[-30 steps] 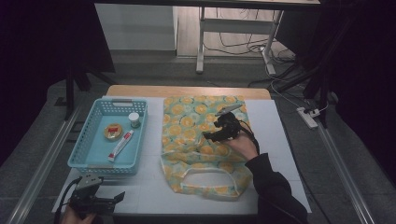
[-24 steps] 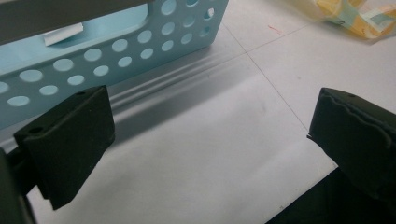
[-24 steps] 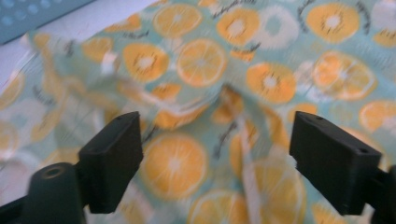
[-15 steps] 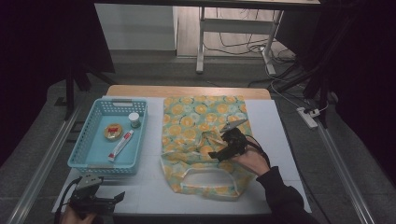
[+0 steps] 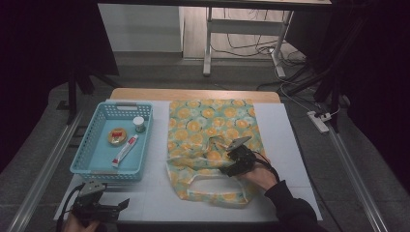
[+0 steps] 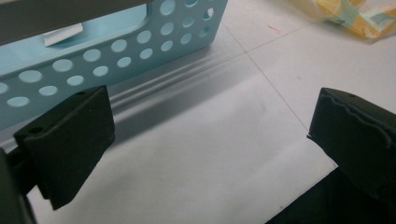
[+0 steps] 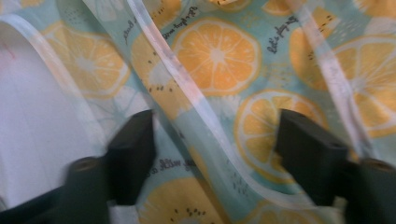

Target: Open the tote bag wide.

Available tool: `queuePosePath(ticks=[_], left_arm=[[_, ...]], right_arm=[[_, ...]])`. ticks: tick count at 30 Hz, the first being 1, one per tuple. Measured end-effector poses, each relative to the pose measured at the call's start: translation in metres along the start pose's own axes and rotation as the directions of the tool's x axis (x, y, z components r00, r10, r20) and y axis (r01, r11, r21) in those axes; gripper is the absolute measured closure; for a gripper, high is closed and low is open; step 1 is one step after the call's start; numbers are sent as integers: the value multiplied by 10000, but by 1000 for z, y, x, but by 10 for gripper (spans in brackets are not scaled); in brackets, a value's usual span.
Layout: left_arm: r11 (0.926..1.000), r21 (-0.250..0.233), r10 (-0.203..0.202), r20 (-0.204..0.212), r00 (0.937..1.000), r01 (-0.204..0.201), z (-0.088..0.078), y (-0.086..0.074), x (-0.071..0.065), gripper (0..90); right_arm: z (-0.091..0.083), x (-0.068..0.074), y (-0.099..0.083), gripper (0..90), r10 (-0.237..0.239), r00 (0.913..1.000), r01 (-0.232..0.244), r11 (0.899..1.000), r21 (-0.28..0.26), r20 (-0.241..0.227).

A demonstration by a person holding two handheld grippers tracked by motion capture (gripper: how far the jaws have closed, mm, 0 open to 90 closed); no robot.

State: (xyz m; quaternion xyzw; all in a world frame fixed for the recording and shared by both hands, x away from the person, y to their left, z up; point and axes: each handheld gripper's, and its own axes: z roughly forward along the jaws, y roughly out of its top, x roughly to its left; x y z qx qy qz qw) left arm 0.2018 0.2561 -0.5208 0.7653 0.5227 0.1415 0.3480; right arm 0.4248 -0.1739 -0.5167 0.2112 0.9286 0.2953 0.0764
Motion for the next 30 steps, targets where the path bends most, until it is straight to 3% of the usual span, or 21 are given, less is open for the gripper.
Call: queuePosePath(ticks=[5, 7, 11, 17, 30], left_arm=[[10000, 33, 10, -1, 10000, -10, 0, 0, 0, 4], [10000, 33, 5, -12, 10000, -5, 0, 0, 0, 3], [10000, 45, -2, -19, 10000, 2, 0, 0, 0, 4], [10000, 43, -16, -13, 10000, 16, 0, 0, 0, 4], [10000, 74, -61, -17, 10000, 61, 1, 0, 0, 4]], right_arm=[[-2, 2, 2, 781, 93, 9999, -93, 10000, -25, 74], [-2, 3, 3, 893, 79, 9998, -78, 9999, 67, -179], [-2, 4, 8, 900, 46, 9995, -42, 9999, 108, -300], [-14, 5, 21, 900, 122, 9961, -170, 9984, -536, -871], [-35, 3, 56, 900, 159, 9936, -340, 9862, -1623, -1118]])
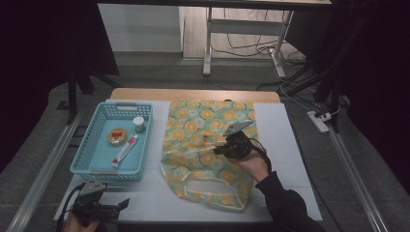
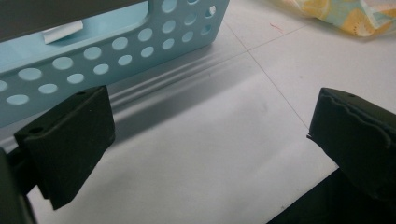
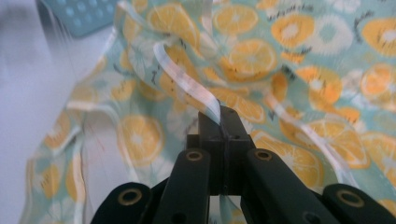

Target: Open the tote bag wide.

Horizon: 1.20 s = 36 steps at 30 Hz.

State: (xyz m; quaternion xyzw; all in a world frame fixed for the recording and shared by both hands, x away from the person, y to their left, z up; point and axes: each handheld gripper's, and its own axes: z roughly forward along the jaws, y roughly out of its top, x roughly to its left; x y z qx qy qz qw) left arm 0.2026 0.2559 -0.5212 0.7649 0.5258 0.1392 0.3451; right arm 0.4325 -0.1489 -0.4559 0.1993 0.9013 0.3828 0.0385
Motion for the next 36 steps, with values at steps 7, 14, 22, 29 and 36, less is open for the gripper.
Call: queuePosePath(ticks=[7, 14, 22, 29, 36], left_arm=[[10000, -18, -8, 13, 10000, 8, 0, 0, 0, 4], [10000, -33, -9, 32, 10000, 9, 0, 0, 1, 4], [10000, -29, -10, 49, 10000, 10, -1, 0, 1, 4], [10000, -27, -6, 51, 10000, 6, -1, 0, 1, 4], [10000, -22, -28, 56, 10000, 28, -1, 0, 1, 4]], right_arm=[[-1, -5, 24, 900, 194, 9997, -200, 9991, -372, -145], [-4, -10, 45, 900, 100, 9999, -102, 9995, -306, -81], [-10, -16, 58, 900, 198, 9997, -205, 9988, -440, -157], [-14, -19, 62, 900, 227, 9995, -243, 9972, -706, -235], [-14, -20, 57, 900, 287, 9992, -308, 9959, -849, -263]])
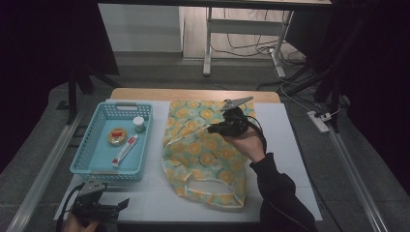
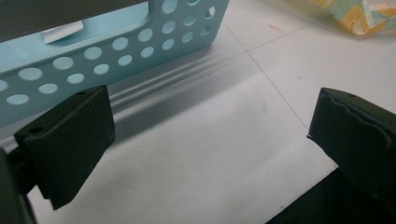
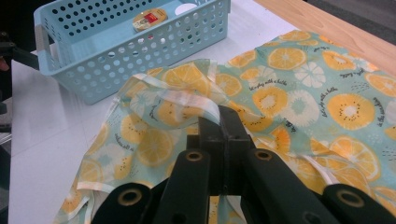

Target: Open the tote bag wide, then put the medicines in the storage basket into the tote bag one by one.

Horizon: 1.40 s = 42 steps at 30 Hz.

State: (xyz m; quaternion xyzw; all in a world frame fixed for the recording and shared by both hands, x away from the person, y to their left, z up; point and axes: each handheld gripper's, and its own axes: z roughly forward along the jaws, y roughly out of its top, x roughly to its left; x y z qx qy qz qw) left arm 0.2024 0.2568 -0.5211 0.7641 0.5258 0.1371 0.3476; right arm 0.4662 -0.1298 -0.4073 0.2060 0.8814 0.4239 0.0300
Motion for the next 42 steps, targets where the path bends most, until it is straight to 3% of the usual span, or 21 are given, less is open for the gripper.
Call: queuePosePath(ticks=[22, 32, 38, 42], left_arm=[[9998, -172, -96, 11, 10000, 96, -2, -1, 1, 4], [9977, -378, -533, 592, 9968, 556, -4, -2, 8, 6], [9978, -391, -505, 620, 9968, 530, -4, -2, 8, 6], [9976, -420, -513, 970, 9940, 556, -4, -2, 10, 6]], right_arm=[[-5, -2, 4, 900, -164, 9996, 173, 9992, -374, 233], [-7, -6, 1, 900, -183, 9997, 191, 9988, -440, 171], [-6, -5, 0, 900, -240, 9996, 246, 9989, -402, 149], [-4, -5, 0, 900, -252, 9995, 258, 9990, -377, 183]])
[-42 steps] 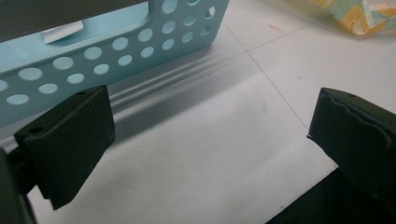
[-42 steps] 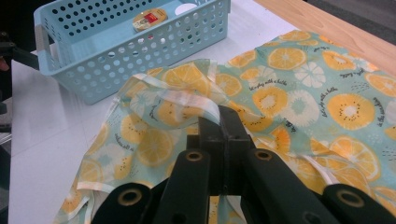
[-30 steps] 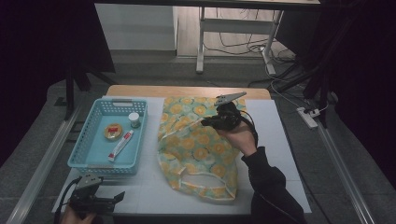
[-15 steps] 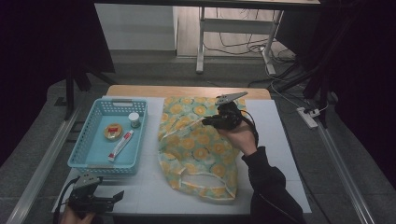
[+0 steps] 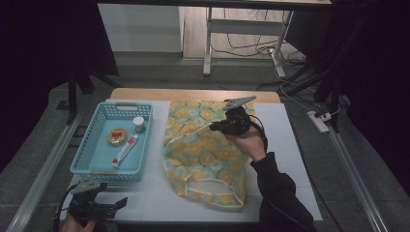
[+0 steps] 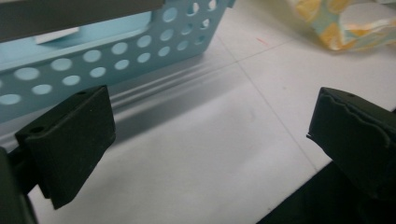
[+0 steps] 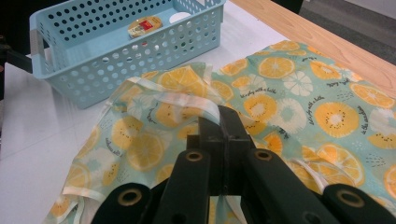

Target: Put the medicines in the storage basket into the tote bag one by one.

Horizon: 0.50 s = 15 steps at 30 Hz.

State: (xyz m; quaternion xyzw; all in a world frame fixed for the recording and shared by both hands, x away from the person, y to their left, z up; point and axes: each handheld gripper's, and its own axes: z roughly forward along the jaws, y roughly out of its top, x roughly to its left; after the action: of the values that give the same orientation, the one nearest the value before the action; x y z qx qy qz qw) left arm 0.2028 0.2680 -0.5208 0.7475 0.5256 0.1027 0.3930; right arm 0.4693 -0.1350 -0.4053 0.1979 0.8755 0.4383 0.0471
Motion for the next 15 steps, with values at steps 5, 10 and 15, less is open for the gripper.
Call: queuePosePath(ticks=[5, 10, 15], left_arm=[[9999, -116, -108, 500, 9987, 114, -1, 0, 4, 4], [9997, -173, -132, 607, 9981, 142, -2, 0, 5, 0], [9989, -467, -63, 310, 9995, 77, -7, 1, 4, 0]], right_arm=[[-1, 0, 0, 900, 27, 10000, -27, 10000, -27, 19], [-2, 0, 0, 900, 29, 10000, -29, 9999, -103, 25], [-3, 1, 1, 900, -5, 10000, 5, 9999, -147, 33]])
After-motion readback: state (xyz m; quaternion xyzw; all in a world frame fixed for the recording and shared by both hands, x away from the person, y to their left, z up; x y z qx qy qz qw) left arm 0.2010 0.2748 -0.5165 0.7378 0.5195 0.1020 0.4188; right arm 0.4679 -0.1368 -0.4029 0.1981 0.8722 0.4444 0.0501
